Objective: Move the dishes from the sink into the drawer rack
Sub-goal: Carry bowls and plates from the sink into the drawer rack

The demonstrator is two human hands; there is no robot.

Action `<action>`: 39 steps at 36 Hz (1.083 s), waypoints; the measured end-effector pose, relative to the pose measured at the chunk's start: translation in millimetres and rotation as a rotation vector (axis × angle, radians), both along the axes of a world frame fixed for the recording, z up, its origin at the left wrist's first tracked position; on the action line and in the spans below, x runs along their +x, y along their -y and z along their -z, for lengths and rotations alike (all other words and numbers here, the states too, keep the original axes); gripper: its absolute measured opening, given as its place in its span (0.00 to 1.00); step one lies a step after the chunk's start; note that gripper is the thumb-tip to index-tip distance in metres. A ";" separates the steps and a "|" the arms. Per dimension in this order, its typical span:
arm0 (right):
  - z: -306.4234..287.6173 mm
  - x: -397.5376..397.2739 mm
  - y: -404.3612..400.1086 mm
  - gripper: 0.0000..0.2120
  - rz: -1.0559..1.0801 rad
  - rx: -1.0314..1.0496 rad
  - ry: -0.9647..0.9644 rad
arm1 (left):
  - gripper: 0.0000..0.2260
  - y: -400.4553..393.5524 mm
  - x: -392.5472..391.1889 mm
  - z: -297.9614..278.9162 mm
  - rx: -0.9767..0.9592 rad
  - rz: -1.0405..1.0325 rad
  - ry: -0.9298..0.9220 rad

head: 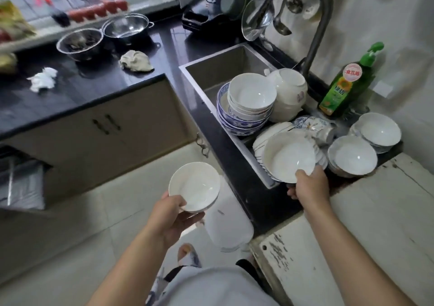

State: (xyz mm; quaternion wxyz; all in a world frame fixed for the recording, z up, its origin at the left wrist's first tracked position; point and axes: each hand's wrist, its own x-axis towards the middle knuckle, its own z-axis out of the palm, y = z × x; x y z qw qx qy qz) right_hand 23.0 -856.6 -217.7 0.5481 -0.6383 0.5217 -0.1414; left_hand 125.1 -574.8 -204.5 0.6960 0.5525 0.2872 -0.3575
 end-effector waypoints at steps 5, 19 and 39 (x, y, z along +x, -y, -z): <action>16.8 46.5 -108.2 0.15 -0.278 0.150 -0.037 | 0.26 -84.1 6.8 -1.1 0.018 -0.100 -0.003; 18.0 192.2 -421.7 0.18 -0.859 0.104 -0.204 | 0.18 -401.4 31.4 17.9 0.017 -0.639 -0.048; 37.7 351.2 -736.4 0.12 -0.938 0.170 -0.247 | 0.17 -736.5 141.0 13.0 0.021 -0.966 -0.008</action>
